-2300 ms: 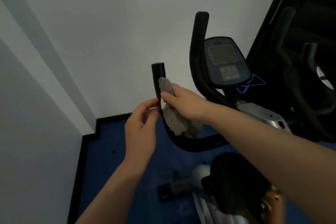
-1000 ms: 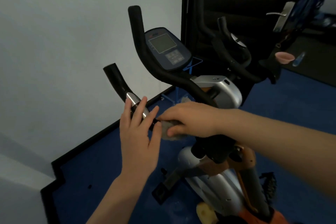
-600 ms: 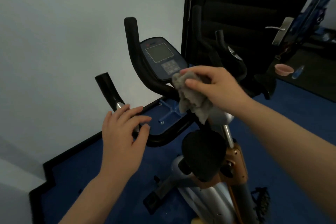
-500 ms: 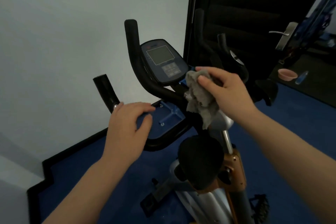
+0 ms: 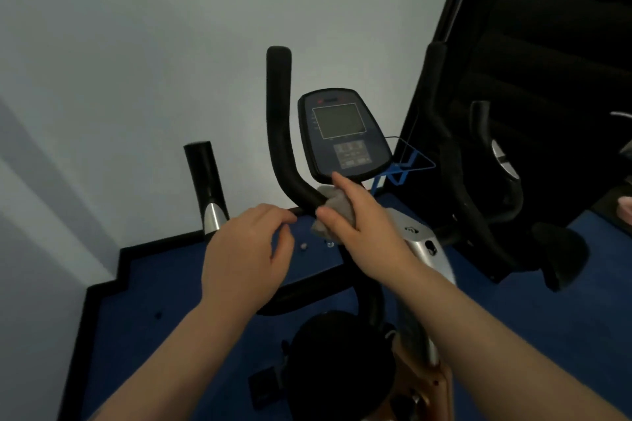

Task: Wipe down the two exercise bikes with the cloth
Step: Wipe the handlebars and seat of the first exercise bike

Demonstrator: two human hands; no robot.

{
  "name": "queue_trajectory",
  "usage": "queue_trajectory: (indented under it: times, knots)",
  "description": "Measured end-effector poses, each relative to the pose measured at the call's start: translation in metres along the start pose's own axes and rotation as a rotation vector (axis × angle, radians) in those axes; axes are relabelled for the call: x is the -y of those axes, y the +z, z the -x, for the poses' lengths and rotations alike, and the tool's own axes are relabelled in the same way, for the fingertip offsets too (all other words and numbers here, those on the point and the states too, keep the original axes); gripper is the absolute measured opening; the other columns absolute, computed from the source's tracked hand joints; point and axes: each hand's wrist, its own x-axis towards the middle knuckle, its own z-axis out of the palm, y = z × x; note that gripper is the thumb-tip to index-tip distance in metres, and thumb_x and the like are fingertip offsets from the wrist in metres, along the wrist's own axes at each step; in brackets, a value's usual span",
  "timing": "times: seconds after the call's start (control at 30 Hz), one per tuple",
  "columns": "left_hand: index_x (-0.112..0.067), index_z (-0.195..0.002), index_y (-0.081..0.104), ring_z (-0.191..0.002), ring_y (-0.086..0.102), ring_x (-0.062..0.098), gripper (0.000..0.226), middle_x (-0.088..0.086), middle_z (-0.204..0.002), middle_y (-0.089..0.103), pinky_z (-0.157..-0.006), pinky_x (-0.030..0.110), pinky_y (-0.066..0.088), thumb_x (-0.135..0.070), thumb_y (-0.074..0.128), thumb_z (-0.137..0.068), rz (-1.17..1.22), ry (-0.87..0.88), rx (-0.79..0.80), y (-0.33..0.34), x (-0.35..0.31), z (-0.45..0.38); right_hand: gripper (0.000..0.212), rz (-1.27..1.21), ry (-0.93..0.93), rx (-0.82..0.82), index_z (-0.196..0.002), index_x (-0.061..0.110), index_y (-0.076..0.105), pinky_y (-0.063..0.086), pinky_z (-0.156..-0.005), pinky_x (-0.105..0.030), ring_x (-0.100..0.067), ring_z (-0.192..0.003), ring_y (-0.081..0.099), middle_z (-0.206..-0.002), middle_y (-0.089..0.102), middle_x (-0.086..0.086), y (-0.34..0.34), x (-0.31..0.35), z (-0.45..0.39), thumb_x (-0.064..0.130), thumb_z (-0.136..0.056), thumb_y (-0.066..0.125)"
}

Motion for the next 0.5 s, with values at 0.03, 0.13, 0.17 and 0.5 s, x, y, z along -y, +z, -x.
queue_trajectory:
  times: [0.03,0.13,0.17,0.5]
  knots:
    - [-0.017,-0.096,0.071,-0.073,0.059,0.009,0.029,-0.008,-0.091,0.068,-0.059,0.03,0.051,-0.026,0.043,-0.09,0.0,-0.014,-0.019,0.0,-0.001,0.001,0.062,0.022,0.02,0.019,-0.15,0.03,0.029,0.033,-0.106,-0.018,0.004,-0.126,0.04,-0.143,0.042,0.015,0.0,-0.008,0.009,0.05,-0.095,0.05]
    - [-0.016,-0.094,0.071,-0.074,0.06,0.009,0.028,-0.008,-0.09,0.067,-0.06,0.028,0.051,-0.024,0.044,-0.09,-0.032,-0.048,-0.051,0.001,-0.003,0.0,0.039,0.131,-0.006,0.047,-0.127,0.037,0.043,0.04,-0.076,-0.006,0.008,-0.094,0.054,-0.106,0.059,0.017,-0.002,-0.017,0.016,0.056,-0.093,0.046]
    - [-0.016,-0.094,0.071,-0.075,0.061,0.01,0.028,-0.008,-0.09,0.067,-0.061,0.028,0.052,-0.024,0.044,-0.09,-0.051,-0.048,-0.048,0.002,-0.003,-0.001,0.036,0.132,-0.014,0.048,-0.122,0.034,0.045,0.042,-0.072,-0.011,0.003,-0.09,0.056,-0.099,0.06,0.015,-0.002,-0.015,0.009,0.054,-0.093,0.047]
    - [-0.013,-0.092,0.071,-0.078,0.062,0.01,0.028,-0.005,-0.09,0.068,-0.064,0.031,0.053,-0.022,0.045,-0.09,-0.127,-0.016,-0.041,0.004,-0.005,-0.001,0.052,0.003,-0.01,-0.003,-0.139,0.028,0.04,0.045,-0.088,-0.026,-0.009,-0.106,0.055,-0.117,0.058,0.008,0.005,-0.007,0.004,0.05,-0.093,0.051]
